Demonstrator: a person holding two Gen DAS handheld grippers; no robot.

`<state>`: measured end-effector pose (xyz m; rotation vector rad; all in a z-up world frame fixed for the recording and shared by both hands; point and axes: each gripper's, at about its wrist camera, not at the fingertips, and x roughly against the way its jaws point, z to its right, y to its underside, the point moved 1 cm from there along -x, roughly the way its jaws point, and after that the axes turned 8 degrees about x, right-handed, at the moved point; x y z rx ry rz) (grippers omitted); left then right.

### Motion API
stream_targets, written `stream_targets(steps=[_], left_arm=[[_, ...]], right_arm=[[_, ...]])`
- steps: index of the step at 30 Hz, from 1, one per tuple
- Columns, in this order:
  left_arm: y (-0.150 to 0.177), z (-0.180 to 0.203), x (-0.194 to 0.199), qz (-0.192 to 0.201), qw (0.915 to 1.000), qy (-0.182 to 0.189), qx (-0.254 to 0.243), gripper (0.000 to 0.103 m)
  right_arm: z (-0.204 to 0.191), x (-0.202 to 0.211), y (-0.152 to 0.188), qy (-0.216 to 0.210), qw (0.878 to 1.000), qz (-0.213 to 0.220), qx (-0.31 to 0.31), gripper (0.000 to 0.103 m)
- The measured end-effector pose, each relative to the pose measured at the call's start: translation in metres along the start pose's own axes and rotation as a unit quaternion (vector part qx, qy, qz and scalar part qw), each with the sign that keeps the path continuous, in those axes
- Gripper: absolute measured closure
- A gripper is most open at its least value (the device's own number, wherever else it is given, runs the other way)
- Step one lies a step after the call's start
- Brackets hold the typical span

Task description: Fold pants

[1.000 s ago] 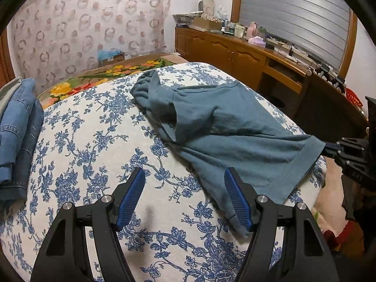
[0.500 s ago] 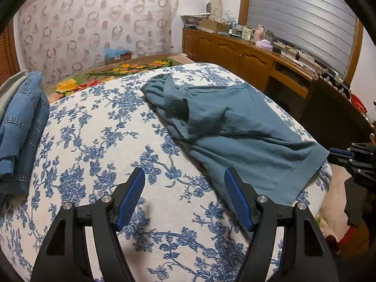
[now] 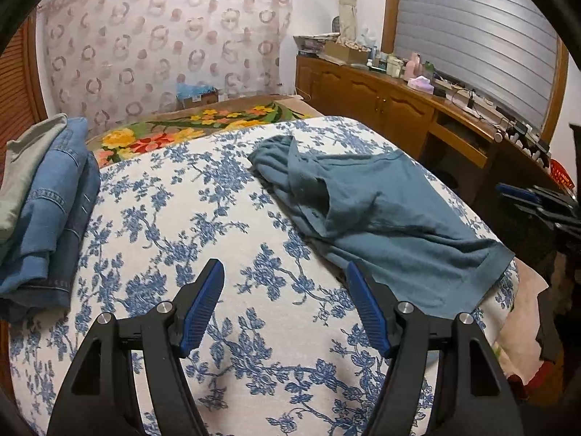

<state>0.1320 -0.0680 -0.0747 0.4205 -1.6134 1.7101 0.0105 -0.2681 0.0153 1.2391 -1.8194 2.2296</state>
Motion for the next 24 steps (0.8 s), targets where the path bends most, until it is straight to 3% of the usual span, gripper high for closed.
stream_targets(steps=[10,24], left_arm=[[-0.010,-0.011,-0.001,0.007,1.0000,0.001,-0.004,0.032],[-0.016,-0.038,-0.022,-0.011,0.9999,0.006,0.006,0.032]], right_arm=[[-0.019,-0.069,-0.030,-0.052,0.997,-0.026,0.044,0.065],[-0.015,-0.128,-0.058,-0.094,0.985,-0.114,0.092,0.065]])
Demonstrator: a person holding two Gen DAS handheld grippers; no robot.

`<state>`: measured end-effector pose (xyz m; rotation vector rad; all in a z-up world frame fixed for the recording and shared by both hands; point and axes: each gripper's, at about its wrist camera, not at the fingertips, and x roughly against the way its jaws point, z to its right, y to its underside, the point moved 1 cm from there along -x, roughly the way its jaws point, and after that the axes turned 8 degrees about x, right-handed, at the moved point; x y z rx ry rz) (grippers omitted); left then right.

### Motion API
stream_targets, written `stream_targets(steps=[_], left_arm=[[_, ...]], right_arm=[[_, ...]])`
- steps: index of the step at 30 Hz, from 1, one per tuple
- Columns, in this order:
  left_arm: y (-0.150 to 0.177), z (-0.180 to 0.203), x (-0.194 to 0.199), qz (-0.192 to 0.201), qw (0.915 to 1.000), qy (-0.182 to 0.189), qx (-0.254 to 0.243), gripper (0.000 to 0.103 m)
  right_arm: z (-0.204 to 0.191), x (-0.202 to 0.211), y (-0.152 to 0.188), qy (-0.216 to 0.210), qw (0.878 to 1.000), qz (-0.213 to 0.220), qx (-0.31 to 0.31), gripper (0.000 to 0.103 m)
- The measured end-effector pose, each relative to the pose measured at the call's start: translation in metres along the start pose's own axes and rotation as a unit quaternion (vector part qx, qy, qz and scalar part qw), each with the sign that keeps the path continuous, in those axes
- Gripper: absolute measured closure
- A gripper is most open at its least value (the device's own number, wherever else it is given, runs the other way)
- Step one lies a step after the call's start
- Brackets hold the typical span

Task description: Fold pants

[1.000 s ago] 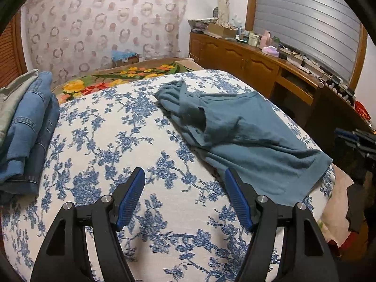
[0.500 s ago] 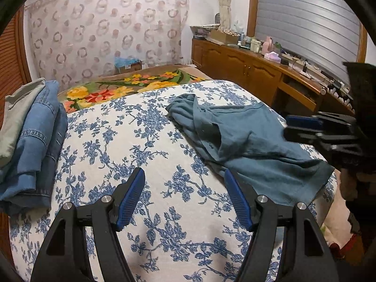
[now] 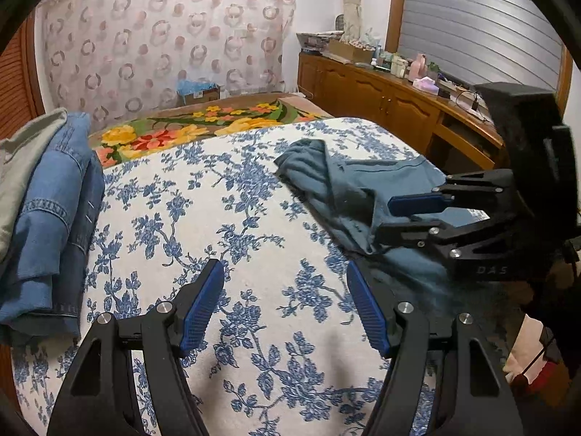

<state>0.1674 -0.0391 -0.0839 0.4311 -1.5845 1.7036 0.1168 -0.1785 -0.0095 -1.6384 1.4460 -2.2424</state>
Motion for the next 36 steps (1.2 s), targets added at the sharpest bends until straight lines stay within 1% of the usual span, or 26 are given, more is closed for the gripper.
stream_targets(steps=[2,3,4,6,7,11,15,18,22,25,27,30,32,33,34,36], left_arm=[[0.000,-0.002,-0.004,-0.005,1.0000,0.001,0.001,0.032],[0.000,-0.002,-0.005,-0.007,1.0000,0.003,0.001,0.032],[0.000,-0.002,-0.007,-0.009,1.0000,0.004,0.000,0.032],[0.000,-0.002,-0.010,-0.014,0.9999,0.004,-0.002,0.032],[-0.001,-0.002,-0.012,-0.017,0.9998,0.004,-0.002,0.032],[-0.003,0.003,-0.017,-0.022,0.9997,0.007,-0.010,0.032],[-0.009,0.009,-0.023,-0.025,0.9995,0.011,-0.018,0.032],[-0.015,0.016,-0.030,-0.026,0.9992,0.014,-0.025,0.032],[-0.023,0.025,-0.040,-0.030,0.9989,0.017,-0.033,0.032],[-0.026,0.031,-0.048,-0.034,0.9985,0.020,-0.037,0.032],[-0.026,0.035,-0.055,-0.040,0.9982,0.021,-0.039,0.032],[-0.025,0.038,-0.062,-0.048,0.9977,0.020,-0.044,0.032],[-0.024,0.038,-0.066,-0.053,0.9974,0.019,-0.045,0.032],[-0.023,0.039,-0.068,-0.055,0.9973,0.019,-0.045,0.032],[-0.023,0.039,-0.069,-0.057,0.9972,0.019,-0.046,0.032],[-0.022,0.040,-0.071,-0.059,0.9970,0.016,-0.048,0.032]], right_arm=[[0.006,-0.006,0.001,-0.005,1.000,-0.017,-0.002,0.065],[0.007,-0.007,0.003,-0.008,1.000,-0.022,0.002,0.086],[0.007,-0.007,0.000,-0.009,1.000,-0.025,0.009,0.099],[0.010,0.001,-0.004,-0.002,1.000,-0.008,0.019,0.099],[0.016,0.008,-0.004,-0.007,1.000,-0.002,0.013,0.099],[0.040,0.032,-0.004,0.004,1.000,0.024,-0.012,0.099],[0.064,0.056,0.000,0.033,0.998,0.049,-0.025,0.099],[0.085,0.063,0.008,0.064,0.996,0.045,-0.038,0.099],[0.114,0.057,0.026,0.106,0.992,0.024,-0.065,0.099],[0.129,0.054,0.033,0.126,0.987,0.018,-0.093,0.087],[0.133,0.055,0.040,0.138,0.985,0.015,-0.099,0.086],[0.129,0.055,0.038,0.119,0.987,0.026,-0.106,0.086],[0.121,0.049,0.034,0.114,0.989,0.023,-0.095,0.082],[0.118,0.047,0.033,0.109,0.990,0.023,-0.091,0.074],[0.122,0.047,0.033,0.105,0.990,0.023,-0.090,0.071],[0.124,0.039,0.032,0.096,0.991,0.023,-0.089,0.071]])
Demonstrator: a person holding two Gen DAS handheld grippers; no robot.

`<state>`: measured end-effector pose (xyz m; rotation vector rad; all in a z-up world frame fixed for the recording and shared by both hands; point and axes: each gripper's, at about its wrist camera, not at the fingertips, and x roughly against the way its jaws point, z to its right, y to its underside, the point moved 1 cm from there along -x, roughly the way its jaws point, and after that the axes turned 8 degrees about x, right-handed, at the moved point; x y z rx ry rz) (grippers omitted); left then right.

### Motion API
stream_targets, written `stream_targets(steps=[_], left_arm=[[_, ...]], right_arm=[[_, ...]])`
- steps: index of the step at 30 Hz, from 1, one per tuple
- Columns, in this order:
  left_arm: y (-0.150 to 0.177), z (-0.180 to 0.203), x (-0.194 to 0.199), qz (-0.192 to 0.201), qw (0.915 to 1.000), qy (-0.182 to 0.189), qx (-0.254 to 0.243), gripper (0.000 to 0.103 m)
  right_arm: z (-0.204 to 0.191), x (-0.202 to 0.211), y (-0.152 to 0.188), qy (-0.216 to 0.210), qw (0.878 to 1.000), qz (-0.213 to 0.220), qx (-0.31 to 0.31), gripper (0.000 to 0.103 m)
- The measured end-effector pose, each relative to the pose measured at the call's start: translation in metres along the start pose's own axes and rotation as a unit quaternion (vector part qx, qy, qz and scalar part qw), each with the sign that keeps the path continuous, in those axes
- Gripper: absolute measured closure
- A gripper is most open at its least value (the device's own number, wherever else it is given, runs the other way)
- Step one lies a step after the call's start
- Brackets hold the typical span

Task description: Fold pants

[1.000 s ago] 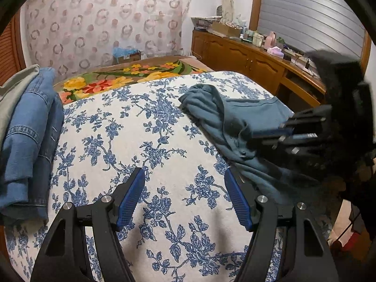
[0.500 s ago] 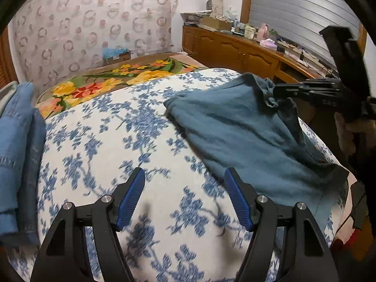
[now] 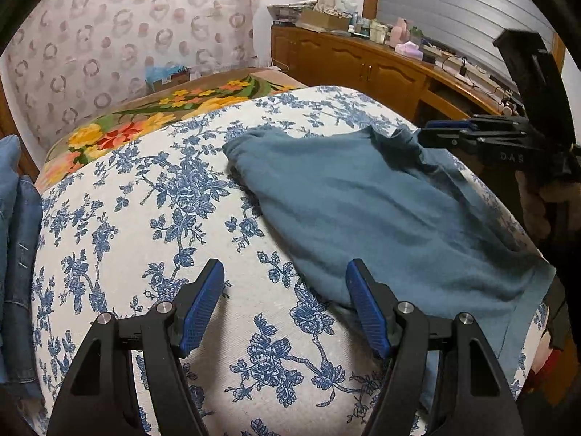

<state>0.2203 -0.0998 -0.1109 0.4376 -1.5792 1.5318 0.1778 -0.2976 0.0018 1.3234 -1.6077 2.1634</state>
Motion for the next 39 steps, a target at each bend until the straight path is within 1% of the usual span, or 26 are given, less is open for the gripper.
stream_targets(steps=[3,7,11,18,21,22,24,27,29,30,31,32,33,34,35,38,39], left_arm=[[0.001,0.002,-0.002,-0.004,1.0000,-0.002,-0.004,0.032],[0.003,0.004,-0.008,-0.009,0.9999,-0.003,-0.007,0.032],[0.004,0.004,-0.009,-0.009,0.9999,-0.003,-0.006,0.030],[0.005,0.002,-0.010,-0.009,0.9999,-0.005,-0.005,0.028],[0.005,0.003,-0.010,-0.009,0.9999,-0.005,-0.005,0.028],[0.005,0.003,-0.010,-0.009,0.9999,-0.005,-0.005,0.028],[0.005,0.002,-0.010,-0.009,0.9999,-0.005,-0.005,0.028],[0.005,0.003,-0.010,-0.009,0.9999,-0.005,-0.005,0.027],[0.005,0.003,-0.010,-0.009,0.9999,-0.005,-0.005,0.027],[0.005,0.003,-0.010,-0.009,0.9999,-0.005,-0.005,0.027],[0.005,0.003,-0.010,-0.009,0.9999,-0.005,-0.005,0.027],[0.005,0.003,-0.010,-0.009,0.9999,-0.005,-0.005,0.027],[0.005,0.003,-0.010,-0.009,0.9999,-0.005,-0.005,0.027],[0.005,0.003,-0.010,-0.009,0.9999,-0.005,-0.005,0.027],[0.005,0.003,-0.010,-0.009,0.9999,-0.005,-0.005,0.027],[0.005,0.003,-0.010,-0.009,0.9999,-0.005,-0.005,0.027],[0.005,0.002,-0.011,-0.009,0.9999,-0.006,-0.005,0.027]], right_arm=[[-0.002,-0.012,-0.003,-0.009,1.000,-0.008,0.002,0.069],[0.000,-0.032,-0.003,-0.005,1.000,-0.027,0.011,0.069],[0.005,-0.039,-0.003,-0.003,0.999,-0.036,0.005,0.069],[0.000,-0.028,-0.005,-0.011,1.000,-0.014,0.000,0.069],[-0.009,-0.028,-0.006,-0.006,1.000,-0.018,0.013,0.068],[-0.012,-0.029,-0.006,-0.006,1.000,-0.021,0.019,0.065],[-0.017,-0.034,-0.005,-0.002,0.999,-0.030,0.032,0.064],[-0.017,-0.045,-0.003,0.017,0.997,-0.053,0.047,0.064],[-0.012,-0.049,-0.002,0.026,0.997,-0.058,0.051,0.064],[-0.011,-0.049,-0.003,0.024,0.997,-0.056,0.047,0.067],[-0.008,-0.047,-0.004,0.023,0.997,-0.051,0.043,0.087],[-0.004,-0.044,-0.005,0.026,0.998,-0.046,0.040,0.093],[0.000,-0.041,-0.006,0.029,0.998,-0.038,0.036,0.094],[0.004,-0.036,-0.006,0.030,0.999,-0.029,0.029,0.097],[0.009,-0.032,-0.007,0.034,0.999,-0.022,0.022,0.097],[0.026,-0.024,-0.007,0.057,0.998,-0.014,0.000,0.097],[0.030,-0.024,-0.006,0.073,0.997,-0.014,-0.005,0.097]])
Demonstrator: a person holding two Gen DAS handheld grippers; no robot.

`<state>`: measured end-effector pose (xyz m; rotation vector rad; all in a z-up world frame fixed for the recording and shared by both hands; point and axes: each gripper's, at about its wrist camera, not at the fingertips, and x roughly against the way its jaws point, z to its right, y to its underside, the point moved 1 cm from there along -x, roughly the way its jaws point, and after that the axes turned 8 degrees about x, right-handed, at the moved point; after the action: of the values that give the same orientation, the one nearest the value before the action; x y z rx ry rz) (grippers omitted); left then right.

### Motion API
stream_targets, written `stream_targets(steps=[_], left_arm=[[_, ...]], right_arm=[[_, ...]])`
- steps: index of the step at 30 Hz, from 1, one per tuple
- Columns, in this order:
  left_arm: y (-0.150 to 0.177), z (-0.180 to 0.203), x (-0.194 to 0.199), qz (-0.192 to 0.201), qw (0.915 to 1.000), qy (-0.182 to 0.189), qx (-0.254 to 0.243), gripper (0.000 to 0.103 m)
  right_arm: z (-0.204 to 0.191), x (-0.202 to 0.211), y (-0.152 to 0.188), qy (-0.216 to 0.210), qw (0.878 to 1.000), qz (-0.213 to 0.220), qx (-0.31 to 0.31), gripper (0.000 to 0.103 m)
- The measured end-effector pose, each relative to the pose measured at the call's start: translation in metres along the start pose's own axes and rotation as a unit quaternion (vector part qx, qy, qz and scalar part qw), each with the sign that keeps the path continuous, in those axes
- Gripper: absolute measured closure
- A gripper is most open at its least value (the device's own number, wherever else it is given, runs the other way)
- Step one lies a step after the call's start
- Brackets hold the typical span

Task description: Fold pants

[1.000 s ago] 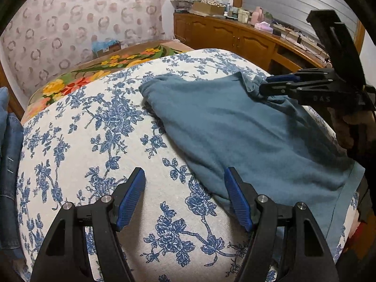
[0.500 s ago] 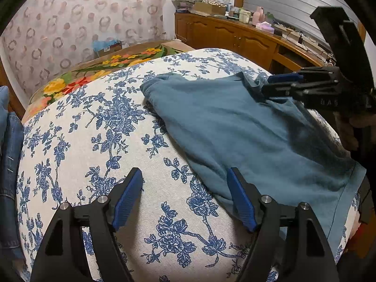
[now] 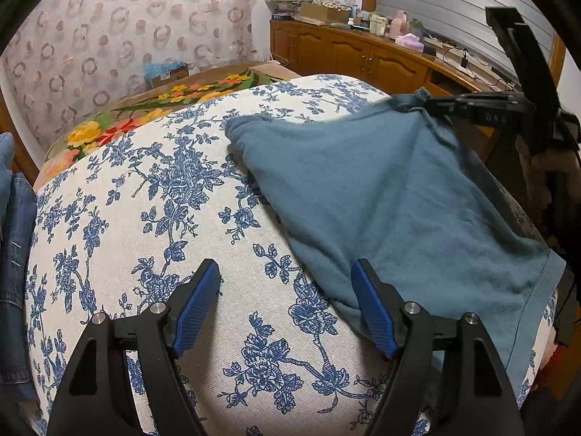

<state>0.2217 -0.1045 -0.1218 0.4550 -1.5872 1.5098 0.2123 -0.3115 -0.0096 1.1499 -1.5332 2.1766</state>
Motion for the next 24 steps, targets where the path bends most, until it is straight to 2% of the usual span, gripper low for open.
stream_targets(steps=[3,5,6,7,12,17,24], left_arm=[[0.000,0.000,0.000,0.000,1.0000,0.001,0.000,0.027],[0.000,0.000,0.000,0.000,1.0000,0.001,0.000,0.027],[0.000,0.000,0.000,0.000,1.0000,0.001,0.000,0.027],[0.000,0.000,0.000,0.000,1.0000,0.001,0.000,0.027],[0.000,0.000,0.000,0.001,1.0000,0.001,0.000,0.026],[0.000,0.000,0.000,0.001,1.0000,0.001,0.000,0.026],[0.001,0.000,0.001,0.005,1.0000,-0.006,0.000,0.026]], right_arm=[[0.009,-0.004,0.004,0.014,1.000,-0.007,-0.017,0.097],[0.010,-0.007,0.008,0.031,0.999,-0.014,-0.024,0.087],[0.011,-0.008,0.008,0.034,0.999,-0.015,-0.028,0.078],[0.011,-0.008,0.009,0.030,0.999,-0.015,-0.031,0.076],[0.003,0.002,0.017,0.004,0.999,-0.011,-0.035,0.076],[-0.014,0.022,0.040,-0.020,0.999,-0.016,-0.037,0.076],[-0.023,0.051,0.075,-0.026,0.998,-0.029,-0.045,0.076]])
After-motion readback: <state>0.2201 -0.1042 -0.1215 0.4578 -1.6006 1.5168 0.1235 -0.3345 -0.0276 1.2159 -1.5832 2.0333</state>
